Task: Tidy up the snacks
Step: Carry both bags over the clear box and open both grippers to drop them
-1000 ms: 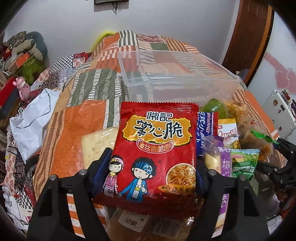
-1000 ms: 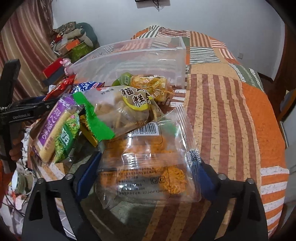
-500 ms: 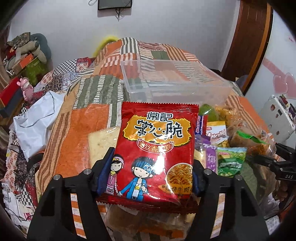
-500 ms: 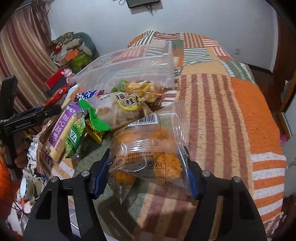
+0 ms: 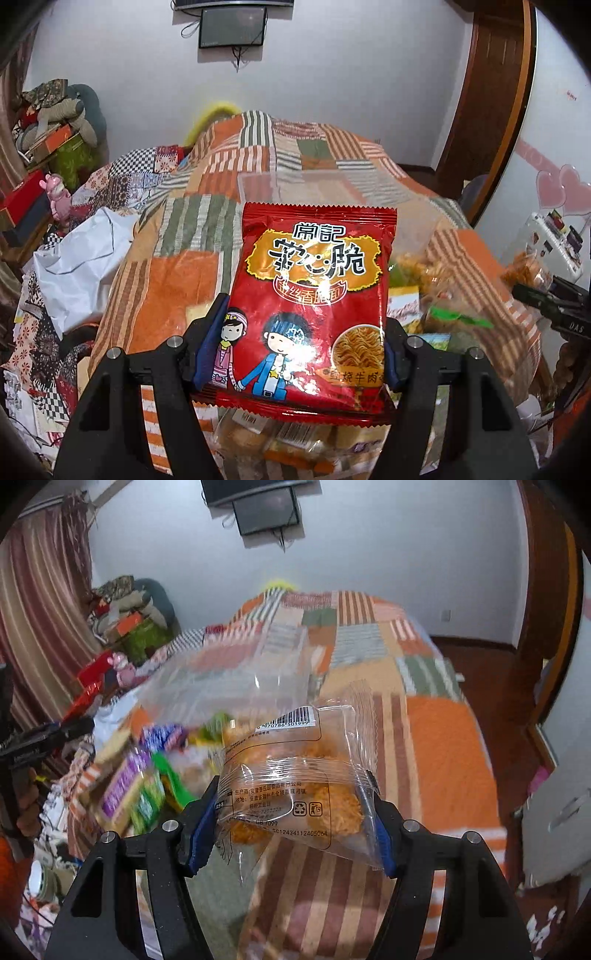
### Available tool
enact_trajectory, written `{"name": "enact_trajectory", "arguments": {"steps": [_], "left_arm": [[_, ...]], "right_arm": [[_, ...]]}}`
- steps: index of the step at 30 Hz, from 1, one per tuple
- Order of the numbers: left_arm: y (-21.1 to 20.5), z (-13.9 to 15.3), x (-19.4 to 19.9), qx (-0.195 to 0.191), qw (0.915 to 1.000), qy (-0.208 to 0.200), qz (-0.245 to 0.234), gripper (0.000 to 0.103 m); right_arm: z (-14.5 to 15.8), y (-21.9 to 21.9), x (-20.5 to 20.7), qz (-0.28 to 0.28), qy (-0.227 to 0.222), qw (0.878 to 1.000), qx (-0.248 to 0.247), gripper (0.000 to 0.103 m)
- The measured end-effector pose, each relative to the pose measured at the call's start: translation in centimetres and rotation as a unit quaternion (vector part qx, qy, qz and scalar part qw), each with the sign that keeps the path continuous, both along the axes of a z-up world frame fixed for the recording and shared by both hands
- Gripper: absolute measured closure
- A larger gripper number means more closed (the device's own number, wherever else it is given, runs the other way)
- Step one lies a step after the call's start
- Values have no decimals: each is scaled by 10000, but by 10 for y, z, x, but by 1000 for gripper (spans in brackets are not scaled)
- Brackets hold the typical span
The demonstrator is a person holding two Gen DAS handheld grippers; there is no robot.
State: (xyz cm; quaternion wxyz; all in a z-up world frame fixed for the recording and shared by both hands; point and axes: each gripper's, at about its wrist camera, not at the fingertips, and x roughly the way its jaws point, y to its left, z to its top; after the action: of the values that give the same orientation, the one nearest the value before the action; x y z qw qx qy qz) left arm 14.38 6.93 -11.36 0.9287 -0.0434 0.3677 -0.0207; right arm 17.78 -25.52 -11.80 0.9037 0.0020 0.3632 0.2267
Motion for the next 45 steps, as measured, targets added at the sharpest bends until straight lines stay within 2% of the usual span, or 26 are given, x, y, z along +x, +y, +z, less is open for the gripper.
{"name": "enact_trajectory", "arguments": {"steps": [7, 12, 20, 30, 45], "left_arm": [[-5, 13, 13, 64, 9999, -146, 41, 35], [-3, 22, 30, -23, 9998, -159, 99, 35], [-2, 31, 68, -48, 9996, -196, 184, 35], [-6, 19, 115, -35, 9998, 2, 190, 35], [-6, -27, 165, 183, 9979, 595, 189, 35]], "right_arm": [[22, 15, 17, 62, -493, 9987, 63, 38], [33, 24, 34, 132, -670, 9975, 183, 38], [46, 42, 61, 220, -985, 9949, 49, 37], [38, 62, 88, 322, -852, 9957, 183, 37], [-8, 100, 126, 655, -222, 9972, -270, 37]]}}
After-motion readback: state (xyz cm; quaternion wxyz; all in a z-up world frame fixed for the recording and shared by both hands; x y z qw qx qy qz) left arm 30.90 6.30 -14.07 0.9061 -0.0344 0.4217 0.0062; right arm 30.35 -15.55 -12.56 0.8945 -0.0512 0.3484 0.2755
